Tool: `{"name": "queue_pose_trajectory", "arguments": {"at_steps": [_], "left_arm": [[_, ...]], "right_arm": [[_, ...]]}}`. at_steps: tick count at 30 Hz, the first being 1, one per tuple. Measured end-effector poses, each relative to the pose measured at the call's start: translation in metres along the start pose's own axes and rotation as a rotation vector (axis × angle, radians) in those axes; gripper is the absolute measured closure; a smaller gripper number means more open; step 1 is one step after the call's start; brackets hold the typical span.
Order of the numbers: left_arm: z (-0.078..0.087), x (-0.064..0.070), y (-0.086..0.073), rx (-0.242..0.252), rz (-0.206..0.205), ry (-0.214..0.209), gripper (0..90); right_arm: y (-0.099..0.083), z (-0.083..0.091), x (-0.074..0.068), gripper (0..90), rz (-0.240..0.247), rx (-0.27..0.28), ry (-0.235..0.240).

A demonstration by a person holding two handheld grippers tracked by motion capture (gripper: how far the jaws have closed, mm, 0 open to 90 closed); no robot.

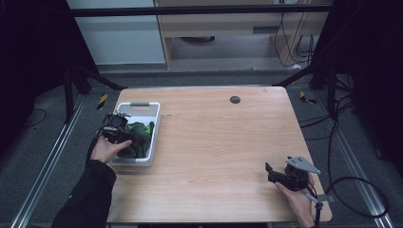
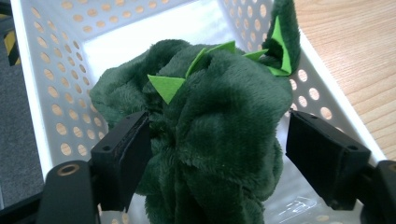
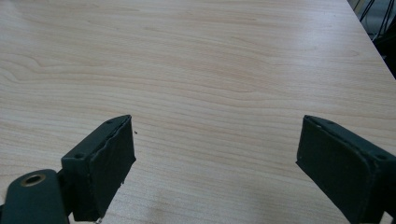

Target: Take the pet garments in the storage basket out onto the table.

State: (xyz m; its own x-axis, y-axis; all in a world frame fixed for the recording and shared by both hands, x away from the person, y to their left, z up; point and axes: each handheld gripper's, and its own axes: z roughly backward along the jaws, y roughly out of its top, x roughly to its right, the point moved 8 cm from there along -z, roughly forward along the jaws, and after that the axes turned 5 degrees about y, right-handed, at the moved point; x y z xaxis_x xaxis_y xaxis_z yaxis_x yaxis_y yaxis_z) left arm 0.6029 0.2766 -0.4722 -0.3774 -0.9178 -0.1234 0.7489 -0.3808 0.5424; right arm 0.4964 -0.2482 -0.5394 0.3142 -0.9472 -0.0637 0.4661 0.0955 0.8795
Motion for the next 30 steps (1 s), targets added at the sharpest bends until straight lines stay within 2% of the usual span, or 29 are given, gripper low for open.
{"name": "queue_pose_trajectory", "arguments": {"at_steps": [12,18,30], "left_arm": [[-0.013,-0.002,-0.006,-0.059,-0.017,-0.007,33.3],[-0.019,-0.003,-0.008,-0.084,-0.013,-0.019,42.5],[-0.022,-0.003,-0.012,-0.127,0.014,-0.052,67.1]], "right_arm": [[-0.001,-0.001,-0.001,11.1,0.001,-0.009,0.006],[-0.002,-0.001,-0.002,11.0,-0.004,-0.015,0.012],[-0.002,-0.003,-0.003,11.0,0.002,-0.022,0.019]]}}
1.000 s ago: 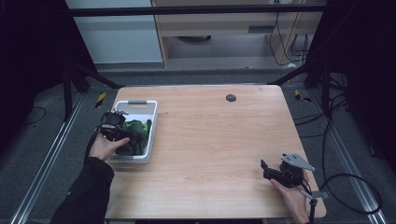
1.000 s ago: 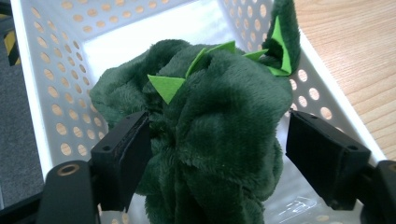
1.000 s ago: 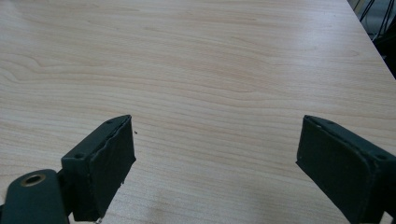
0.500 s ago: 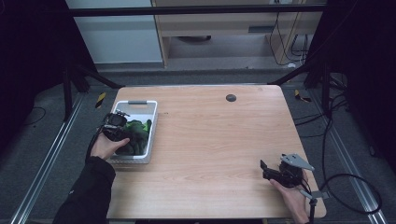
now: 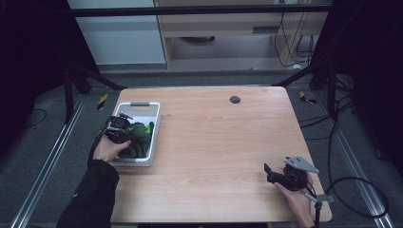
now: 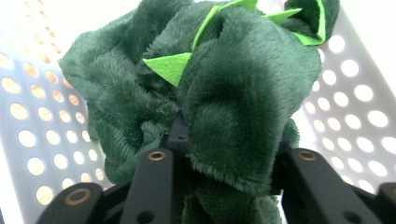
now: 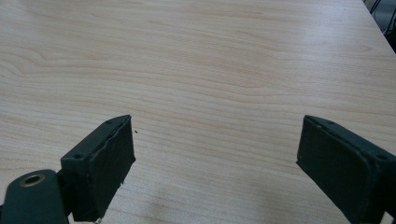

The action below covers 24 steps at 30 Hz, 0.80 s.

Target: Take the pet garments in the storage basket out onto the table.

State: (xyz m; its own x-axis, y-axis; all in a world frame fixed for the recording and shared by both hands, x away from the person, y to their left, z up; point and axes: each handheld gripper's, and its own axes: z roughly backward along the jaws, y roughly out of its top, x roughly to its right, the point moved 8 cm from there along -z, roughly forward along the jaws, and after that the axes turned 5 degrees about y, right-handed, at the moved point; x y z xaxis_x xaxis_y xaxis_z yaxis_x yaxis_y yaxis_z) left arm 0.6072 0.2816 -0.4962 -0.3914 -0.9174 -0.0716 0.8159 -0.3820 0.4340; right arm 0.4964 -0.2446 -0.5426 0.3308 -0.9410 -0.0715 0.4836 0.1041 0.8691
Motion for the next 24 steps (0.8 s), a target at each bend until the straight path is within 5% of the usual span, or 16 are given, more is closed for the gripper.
{"name": "queue_pose_trajectory", "arguments": {"at_steps": [11,24], "left_arm": [[0.012,-0.001,0.001,0.035,0.014,0.002,76.3],[0.048,-0.004,0.006,0.113,0.012,0.002,77.2]], "right_arm": [[-0.001,-0.001,-0.001,11.1,0.003,-0.005,0.004],[-0.001,-0.001,-0.001,11.1,0.006,-0.004,0.006]]}}
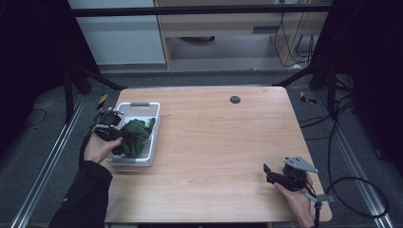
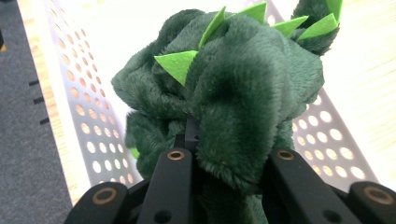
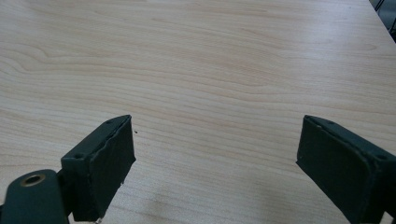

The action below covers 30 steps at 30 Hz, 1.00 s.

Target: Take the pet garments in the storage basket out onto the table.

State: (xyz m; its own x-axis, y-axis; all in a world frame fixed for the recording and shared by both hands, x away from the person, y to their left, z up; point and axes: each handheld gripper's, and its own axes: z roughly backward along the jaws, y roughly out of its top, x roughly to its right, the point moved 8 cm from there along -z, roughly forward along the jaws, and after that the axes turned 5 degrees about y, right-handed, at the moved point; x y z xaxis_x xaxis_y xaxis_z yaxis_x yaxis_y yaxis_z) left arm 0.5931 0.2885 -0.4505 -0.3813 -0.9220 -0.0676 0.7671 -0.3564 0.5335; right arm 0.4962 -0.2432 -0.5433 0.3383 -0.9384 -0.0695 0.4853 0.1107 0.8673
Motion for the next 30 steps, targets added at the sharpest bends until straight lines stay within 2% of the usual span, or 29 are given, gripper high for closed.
{"name": "queue_pose_trajectory", "arguments": {"at_steps": [7,12,22,30], "left_arm": [[0.022,0.001,0.005,0.04,-0.017,0.003,77.2],[0.031,0.0,0.008,0.061,-0.015,0.003,77.2],[0.05,0.005,0.013,0.086,-0.04,-0.002,77.2],[0.065,0.015,0.02,0.089,-0.084,-0.02,77.2]], "right_arm": [[0.0,0.0,0.0,11.1,0.001,0.0,-0.002],[0.0,0.0,0.0,11.0,0.0,0.001,-0.003],[0.0,0.001,0.0,11.1,0.003,0.005,-0.003],[0.001,0.001,0.0,11.1,0.003,0.007,-0.004]]}}
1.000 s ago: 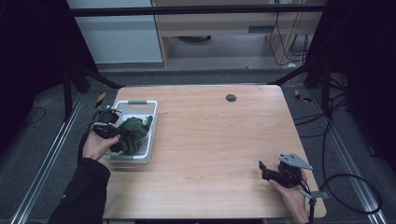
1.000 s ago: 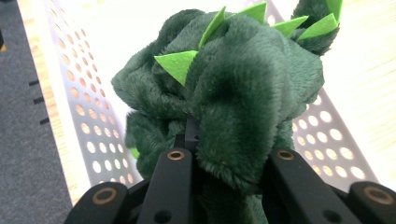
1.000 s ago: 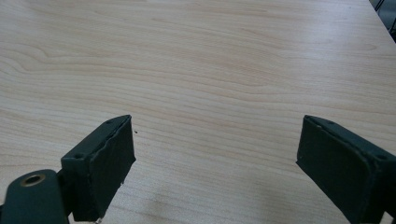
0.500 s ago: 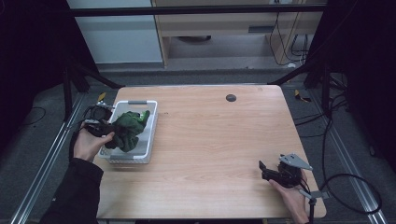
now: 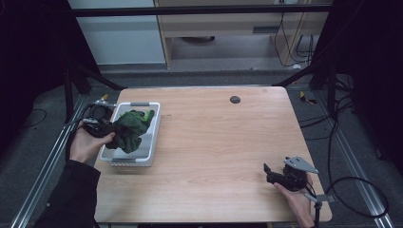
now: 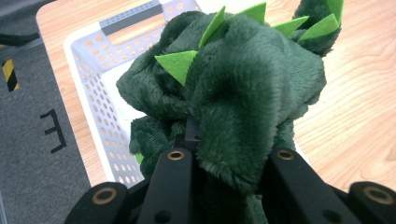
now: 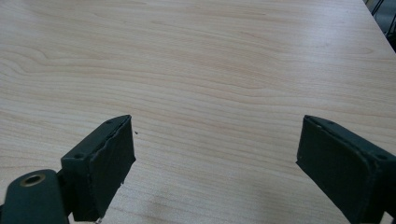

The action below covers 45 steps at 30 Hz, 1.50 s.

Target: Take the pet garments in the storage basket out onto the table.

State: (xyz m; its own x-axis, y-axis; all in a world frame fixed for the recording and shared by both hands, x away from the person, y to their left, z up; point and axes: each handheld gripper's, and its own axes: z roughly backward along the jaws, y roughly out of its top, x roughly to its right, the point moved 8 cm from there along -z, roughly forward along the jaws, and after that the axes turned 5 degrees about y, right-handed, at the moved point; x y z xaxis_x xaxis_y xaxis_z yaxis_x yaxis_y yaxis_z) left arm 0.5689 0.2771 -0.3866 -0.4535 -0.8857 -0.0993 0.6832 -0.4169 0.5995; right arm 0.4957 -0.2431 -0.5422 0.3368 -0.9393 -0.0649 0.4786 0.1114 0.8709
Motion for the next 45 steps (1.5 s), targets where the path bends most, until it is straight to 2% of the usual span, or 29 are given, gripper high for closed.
{"name": "queue_pose_trajectory", "arguments": {"at_steps": [17,27,45], "left_arm": [[0.023,0.028,0.019,0.032,-0.086,-0.037,77.2],[0.028,0.047,0.028,0.029,-0.138,-0.059,77.1],[0.026,0.094,0.048,0.033,-0.243,-0.11,77.1]], "right_arm": [[0.001,0.0,0.0,11.1,0.005,0.007,-0.002],[0.001,0.0,0.0,11.1,0.005,0.009,-0.001],[0.002,0.001,0.001,11.2,0.008,0.012,-0.001]]}}
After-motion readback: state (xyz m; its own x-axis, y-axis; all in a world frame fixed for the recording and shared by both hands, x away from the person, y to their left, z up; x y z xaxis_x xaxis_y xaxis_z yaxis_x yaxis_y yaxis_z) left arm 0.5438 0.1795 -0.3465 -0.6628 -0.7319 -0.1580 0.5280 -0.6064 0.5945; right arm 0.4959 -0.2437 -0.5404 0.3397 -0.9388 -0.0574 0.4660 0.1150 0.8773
